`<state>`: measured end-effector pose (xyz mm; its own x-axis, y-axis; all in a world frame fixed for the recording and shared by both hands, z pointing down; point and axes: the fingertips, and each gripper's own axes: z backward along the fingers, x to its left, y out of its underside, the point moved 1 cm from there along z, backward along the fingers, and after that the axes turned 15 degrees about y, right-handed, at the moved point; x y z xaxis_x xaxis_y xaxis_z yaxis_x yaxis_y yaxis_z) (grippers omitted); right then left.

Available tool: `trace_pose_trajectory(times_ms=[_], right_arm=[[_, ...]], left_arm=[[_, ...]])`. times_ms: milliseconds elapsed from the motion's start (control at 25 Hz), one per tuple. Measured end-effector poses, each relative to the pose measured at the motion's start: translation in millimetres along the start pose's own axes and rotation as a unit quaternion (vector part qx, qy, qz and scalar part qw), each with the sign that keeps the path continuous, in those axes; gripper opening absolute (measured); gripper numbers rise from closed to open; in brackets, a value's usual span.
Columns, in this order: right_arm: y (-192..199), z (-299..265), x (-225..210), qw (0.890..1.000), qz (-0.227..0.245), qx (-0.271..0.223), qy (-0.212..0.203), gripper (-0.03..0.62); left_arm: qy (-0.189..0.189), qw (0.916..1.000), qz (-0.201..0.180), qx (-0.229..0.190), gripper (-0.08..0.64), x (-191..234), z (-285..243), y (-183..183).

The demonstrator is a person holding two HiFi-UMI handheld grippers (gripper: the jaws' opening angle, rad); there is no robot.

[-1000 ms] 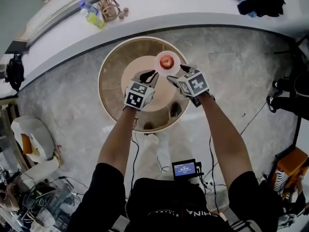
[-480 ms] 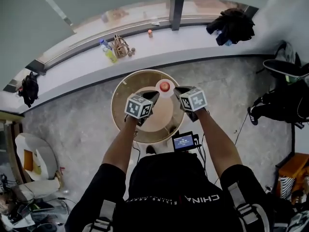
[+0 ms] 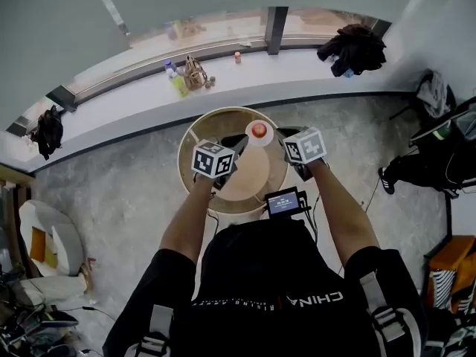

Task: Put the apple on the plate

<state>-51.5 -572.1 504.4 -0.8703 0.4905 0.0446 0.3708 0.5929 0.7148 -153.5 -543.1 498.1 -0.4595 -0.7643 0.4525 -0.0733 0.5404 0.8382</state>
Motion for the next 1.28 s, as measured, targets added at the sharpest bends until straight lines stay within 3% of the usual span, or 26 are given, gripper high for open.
trace_pose_trajectory(times_ms=[120, 360, 640, 840, 1000, 1080, 1280], right_arm=[[12, 17, 22, 1.0, -0.02, 0.0, 0.014, 0.032], [60, 58, 65, 0.994, -0.106, -0.007, 0.035, 0.032], [124, 105, 82, 0.995, -0.094, 0.012, 0.043, 0.032], [164, 156, 84, 0.996, -0.084, -0.003, 0.039, 0.032], [228, 217, 82, 0.998, -0.033, -0.02, 0.04, 0.032], [260, 251, 86, 0.999, 0.008, -0.029, 0.041, 0.032], [309, 302, 116, 0.999, 0.012, -0.039, 0.023, 0.032]], left_arm=[[0.008, 0.9998, -0.012, 0.013, 0.018, -16, 22, 17], [0.069, 0.9975, -0.004, 0.015, 0.018, -54, 46, 54], [0.077, 0.9967, -0.008, 0.022, 0.018, -114, 50, 96], [0.054, 0.9984, 0.016, 0.007, 0.018, -174, 45, 133], [-0.036, 0.9988, -0.015, 0.03, 0.018, -229, 32, 175], [-0.062, 0.9969, -0.03, 0.038, 0.018, -269, 28, 195], [-0.055, 0.9953, -0.051, 0.061, 0.018, -357, 40, 241]])
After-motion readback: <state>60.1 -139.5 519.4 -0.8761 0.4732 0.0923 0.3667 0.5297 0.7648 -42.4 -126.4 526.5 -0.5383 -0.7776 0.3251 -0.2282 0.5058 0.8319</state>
